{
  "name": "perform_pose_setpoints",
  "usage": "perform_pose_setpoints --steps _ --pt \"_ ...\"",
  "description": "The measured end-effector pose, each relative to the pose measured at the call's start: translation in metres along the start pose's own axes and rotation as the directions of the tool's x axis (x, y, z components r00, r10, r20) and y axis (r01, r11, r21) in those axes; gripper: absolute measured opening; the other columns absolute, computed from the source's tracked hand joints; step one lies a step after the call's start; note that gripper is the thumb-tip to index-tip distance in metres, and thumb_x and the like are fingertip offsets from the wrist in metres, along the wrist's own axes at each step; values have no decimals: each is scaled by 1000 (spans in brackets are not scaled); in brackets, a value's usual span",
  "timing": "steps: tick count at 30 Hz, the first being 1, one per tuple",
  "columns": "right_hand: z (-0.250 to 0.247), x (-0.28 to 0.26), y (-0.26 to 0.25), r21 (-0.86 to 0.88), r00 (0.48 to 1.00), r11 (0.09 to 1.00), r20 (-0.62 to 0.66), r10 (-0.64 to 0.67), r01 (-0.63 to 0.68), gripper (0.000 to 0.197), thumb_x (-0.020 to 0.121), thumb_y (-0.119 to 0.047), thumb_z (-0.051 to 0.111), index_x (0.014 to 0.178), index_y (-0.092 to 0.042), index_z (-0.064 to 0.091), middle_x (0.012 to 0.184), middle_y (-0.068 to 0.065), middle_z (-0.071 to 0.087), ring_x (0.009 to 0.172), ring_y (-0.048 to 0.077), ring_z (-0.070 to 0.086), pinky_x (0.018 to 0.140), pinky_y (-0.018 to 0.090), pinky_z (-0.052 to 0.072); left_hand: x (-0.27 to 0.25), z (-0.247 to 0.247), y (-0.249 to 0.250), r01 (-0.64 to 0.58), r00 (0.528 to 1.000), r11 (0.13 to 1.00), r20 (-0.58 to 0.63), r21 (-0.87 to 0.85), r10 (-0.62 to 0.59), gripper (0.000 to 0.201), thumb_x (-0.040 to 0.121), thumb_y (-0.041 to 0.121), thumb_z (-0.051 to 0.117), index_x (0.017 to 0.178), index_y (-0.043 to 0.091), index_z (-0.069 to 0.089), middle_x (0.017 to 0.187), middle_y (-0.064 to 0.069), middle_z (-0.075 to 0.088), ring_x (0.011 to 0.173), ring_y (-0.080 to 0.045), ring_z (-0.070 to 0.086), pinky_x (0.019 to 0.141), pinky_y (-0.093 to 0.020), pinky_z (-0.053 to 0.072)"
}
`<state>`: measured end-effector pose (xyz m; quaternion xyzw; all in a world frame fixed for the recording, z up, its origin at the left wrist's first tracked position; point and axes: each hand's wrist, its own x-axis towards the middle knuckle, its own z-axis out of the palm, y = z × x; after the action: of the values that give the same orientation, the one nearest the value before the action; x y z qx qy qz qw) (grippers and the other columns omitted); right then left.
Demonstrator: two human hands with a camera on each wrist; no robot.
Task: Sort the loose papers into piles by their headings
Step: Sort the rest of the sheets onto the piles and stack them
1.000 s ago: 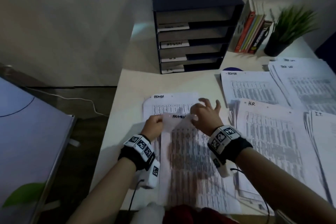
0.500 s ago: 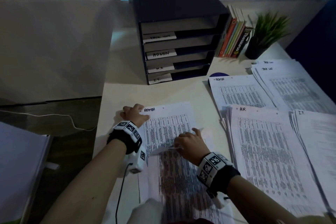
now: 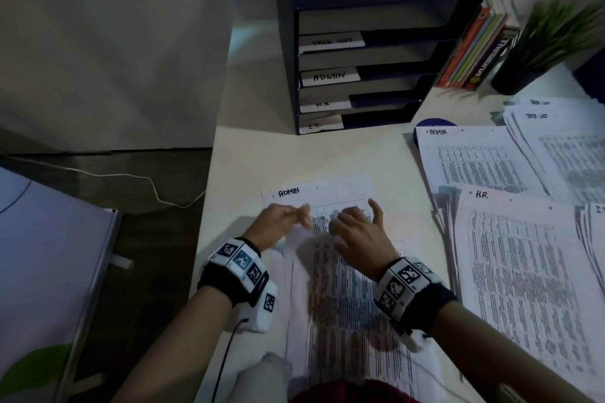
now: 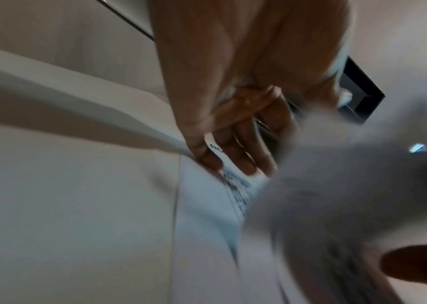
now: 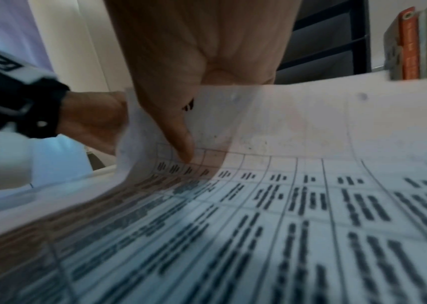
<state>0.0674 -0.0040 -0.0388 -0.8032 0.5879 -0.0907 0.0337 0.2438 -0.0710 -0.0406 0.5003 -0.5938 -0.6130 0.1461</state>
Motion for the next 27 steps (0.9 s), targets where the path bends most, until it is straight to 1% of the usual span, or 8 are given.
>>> perform_pose_setpoints --steps 3,5,10,13,17,20,24,27 --pt "1 -8 -4 -10 1000 1000 -5 -23 22 39 34 -10 88 63 -21 64 69 -7 62 72 16 65 79 56 47 11 -13 -2 67 939 965 -344 255 26 42 89 36 56 122 10 57 132 -12 48 119 -20 45 103 -33 35" --pt "5 -13 -8 -9 998 998 22 -54 54 41 33 -17 89 66 -23 67 72 -7 64 71 15 64 75 49 50 17 -18 -7 230 919 881 -391 412 -57 68 83 40 64 138 14 35 142 -9 26 133 -27 23 111 -41 24" --pt "13 -22 -9 65 989 998 147 -5 -4 47 36 -21 90 75 -22 63 74 -6 62 66 14 62 63 37 52 24 -13 -9 263 935 783 -348 564 -63 60 76 39 70 124 17 43 134 -7 24 126 -28 22 106 -41 26" --pt "6 -13 -11 109 977 992 212 41 -65 40 61 -12 79 97 -13 62 91 2 66 85 22 64 79 41 45 22 -8 -4 209 964 777 -258 594 -62 56 83 28 65 130 11 41 135 -8 31 126 -28 29 104 -41 31" --pt "1 2 -5 140 971 976 193 139 -168 40 86 -8 54 125 -14 47 120 3 60 110 20 53 94 32 28 7 -2 4 -33 998 895 -30 445 51 29 81 -12 48 95 13 51 102 -7 57 93 -24 55 62 -22 38" --pt "-2 11 0 199 967 946 79 244 -255 66 79 2 57 135 -22 30 107 2 62 101 22 55 87 35 32 1 0 7 -118 992 910 96 398 87 33 75 -17 45 89 11 53 93 -9 60 89 -24 56 59 -21 38" --pt "-13 17 6 39 947 946 6 321 -321 29 84 -16 64 112 -17 55 104 2 55 101 24 48 86 41 32 -2 0 13 -54 997 997 53 47 52 4 89 19 58 92 17 61 91 -3 63 88 -20 58 76 -31 45" --pt "-32 26 13 38 874 874 54 483 -485 27 93 -33 49 111 -13 54 122 8 38 117 26 31 101 45 20 -8 1 20 -44 998 991 35 -124 49 77 58 82 52 99 16 59 85 0 60 80 -13 55 80 -23 43"
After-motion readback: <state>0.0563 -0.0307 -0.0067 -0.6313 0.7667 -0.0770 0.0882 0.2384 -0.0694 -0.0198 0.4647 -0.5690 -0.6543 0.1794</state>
